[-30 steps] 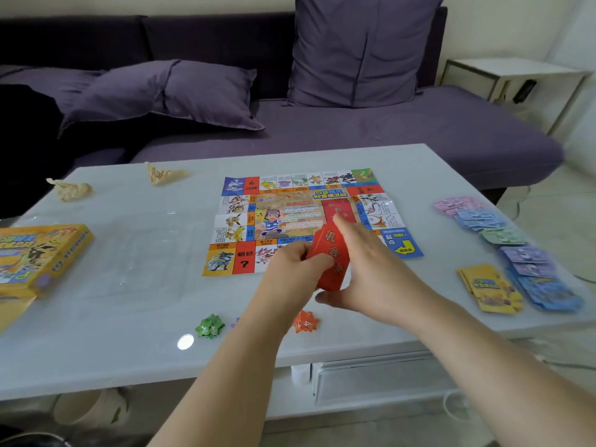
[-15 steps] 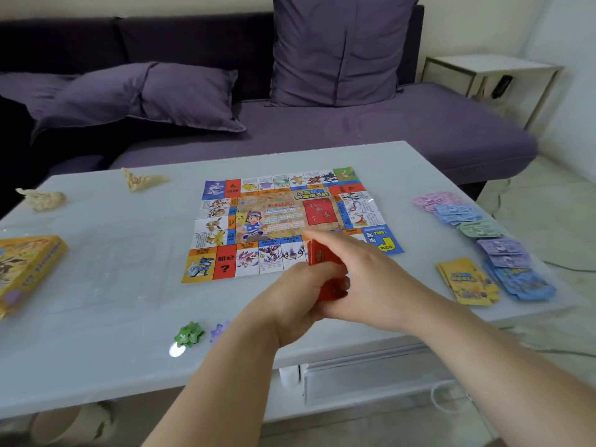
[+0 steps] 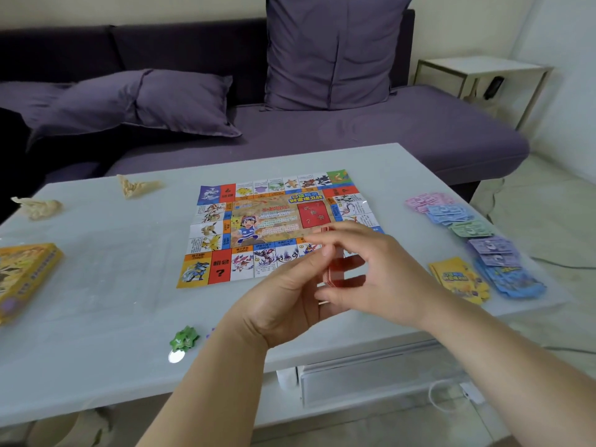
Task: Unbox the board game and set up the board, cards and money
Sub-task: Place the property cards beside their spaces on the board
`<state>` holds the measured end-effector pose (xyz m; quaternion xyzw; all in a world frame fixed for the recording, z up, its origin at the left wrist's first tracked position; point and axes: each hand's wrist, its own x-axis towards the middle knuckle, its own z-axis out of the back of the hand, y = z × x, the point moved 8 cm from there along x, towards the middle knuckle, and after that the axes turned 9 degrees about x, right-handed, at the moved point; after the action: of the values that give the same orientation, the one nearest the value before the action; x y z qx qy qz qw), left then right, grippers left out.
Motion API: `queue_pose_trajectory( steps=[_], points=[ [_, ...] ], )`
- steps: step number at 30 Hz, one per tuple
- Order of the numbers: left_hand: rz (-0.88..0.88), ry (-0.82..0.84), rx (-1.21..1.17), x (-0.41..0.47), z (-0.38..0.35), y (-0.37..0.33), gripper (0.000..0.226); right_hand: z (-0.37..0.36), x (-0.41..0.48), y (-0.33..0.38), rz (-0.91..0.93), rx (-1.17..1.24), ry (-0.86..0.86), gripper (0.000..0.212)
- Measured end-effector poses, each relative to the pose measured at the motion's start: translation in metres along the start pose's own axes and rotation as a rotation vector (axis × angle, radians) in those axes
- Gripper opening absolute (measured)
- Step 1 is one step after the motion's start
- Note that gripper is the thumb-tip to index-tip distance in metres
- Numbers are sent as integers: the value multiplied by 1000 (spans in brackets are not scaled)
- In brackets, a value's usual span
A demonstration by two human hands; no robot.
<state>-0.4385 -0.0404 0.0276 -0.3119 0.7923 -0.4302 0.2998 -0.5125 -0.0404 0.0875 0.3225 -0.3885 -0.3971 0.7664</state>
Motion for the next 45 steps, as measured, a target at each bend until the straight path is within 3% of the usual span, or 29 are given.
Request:
queue_pose_trajectory(
  steps=[3, 6, 10, 16, 21, 27, 31, 35, 38, 41, 45],
  points=[
    [-11, -23, -19, 2, 2, -2, 84, 5, -2, -3, -63, -4, 7, 88],
    [-24, -48, -29, 3, 4, -4, 84, 5, -3, -4, -92, 41, 38, 97],
    [-28, -8, 14, 3, 5, -6, 81, 7, -4, -5, -101, 73, 7, 76],
    [12, -147, -28, 4, 10, -4, 42, 14, -3, -4, -68, 8, -49, 50],
    [13, -193, -37, 5, 13, -6, 46, 13, -1, -9, -78, 0, -5, 45],
    [-12, -162, -34, 4, 14, -10, 43, 14, 6, -1, 5, -96, -81, 32],
    [-63, -211, -26, 7, 23, -17, 35, 12, 12, -5, 8, -144, -99, 37],
    [-62, -248, 19, 18, 33, -26, 36, 11, 29, -15, -55, -12, -48, 30],
    [-39, -330, 400, 27, 54, -46, 43, 22, 62, -43, -170, 35, 14, 30],
    [-69, -537, 1205, 36, 89, -78, 27, 29, 102, -75, -239, -218, 111, 35],
    [113, -533, 1825, 57, 136, -71, 57, 12, 146, -108, -283, -584, 370, 39]
  ],
)
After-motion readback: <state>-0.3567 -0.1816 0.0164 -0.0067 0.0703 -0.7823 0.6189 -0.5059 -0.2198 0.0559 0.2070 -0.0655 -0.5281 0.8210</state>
